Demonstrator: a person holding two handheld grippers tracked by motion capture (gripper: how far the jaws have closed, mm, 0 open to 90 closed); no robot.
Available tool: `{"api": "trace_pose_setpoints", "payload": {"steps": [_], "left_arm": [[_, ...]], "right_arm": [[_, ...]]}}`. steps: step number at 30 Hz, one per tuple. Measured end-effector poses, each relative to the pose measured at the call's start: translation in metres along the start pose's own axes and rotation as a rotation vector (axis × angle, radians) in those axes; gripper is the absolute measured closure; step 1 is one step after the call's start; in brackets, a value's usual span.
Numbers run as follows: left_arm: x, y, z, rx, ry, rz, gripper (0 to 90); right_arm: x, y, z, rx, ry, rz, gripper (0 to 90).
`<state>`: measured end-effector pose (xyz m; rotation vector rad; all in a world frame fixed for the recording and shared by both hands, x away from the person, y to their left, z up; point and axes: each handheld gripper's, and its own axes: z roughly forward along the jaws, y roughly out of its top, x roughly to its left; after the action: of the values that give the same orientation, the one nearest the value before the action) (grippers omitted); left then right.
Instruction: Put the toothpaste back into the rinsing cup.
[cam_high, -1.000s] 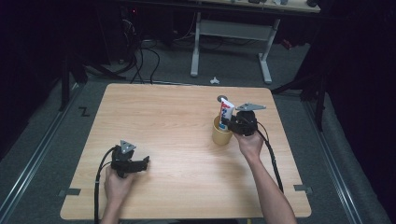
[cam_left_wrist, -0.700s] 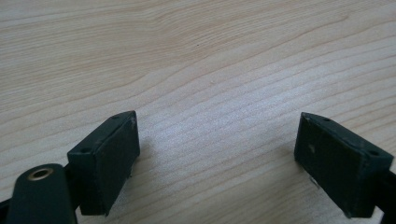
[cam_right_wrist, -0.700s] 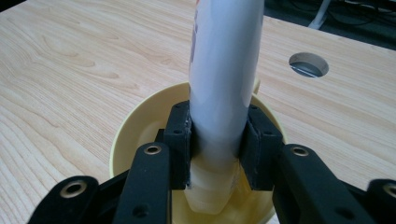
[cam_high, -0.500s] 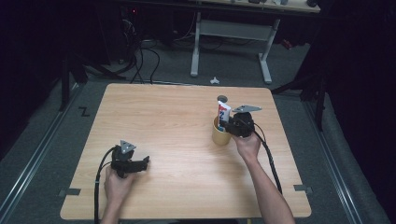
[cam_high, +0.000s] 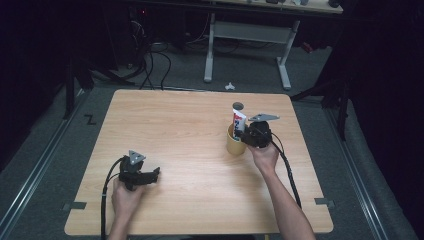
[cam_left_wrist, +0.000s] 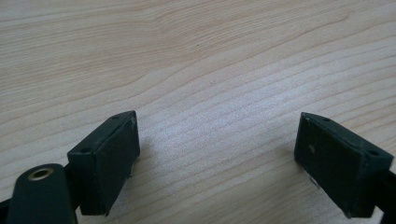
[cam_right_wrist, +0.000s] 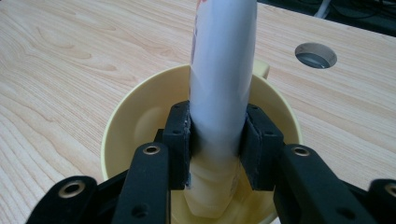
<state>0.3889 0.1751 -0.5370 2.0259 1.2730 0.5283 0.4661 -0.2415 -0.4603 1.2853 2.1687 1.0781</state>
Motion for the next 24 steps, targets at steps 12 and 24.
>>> {"api": "trace_pose_setpoints", "payload": {"steps": [12,24], "left_arm": [[0.0,0.0,0.0,0.0,0.0,0.0,14.4],[0.0,0.0,0.0,0.0,0.0,-0.001,14.5]], "right_arm": [[0.002,0.0,-0.004,0.011,-0.004,-0.028,63.8],[0.003,-0.002,-0.014,0.003,-0.006,-0.035,62.3]]}}
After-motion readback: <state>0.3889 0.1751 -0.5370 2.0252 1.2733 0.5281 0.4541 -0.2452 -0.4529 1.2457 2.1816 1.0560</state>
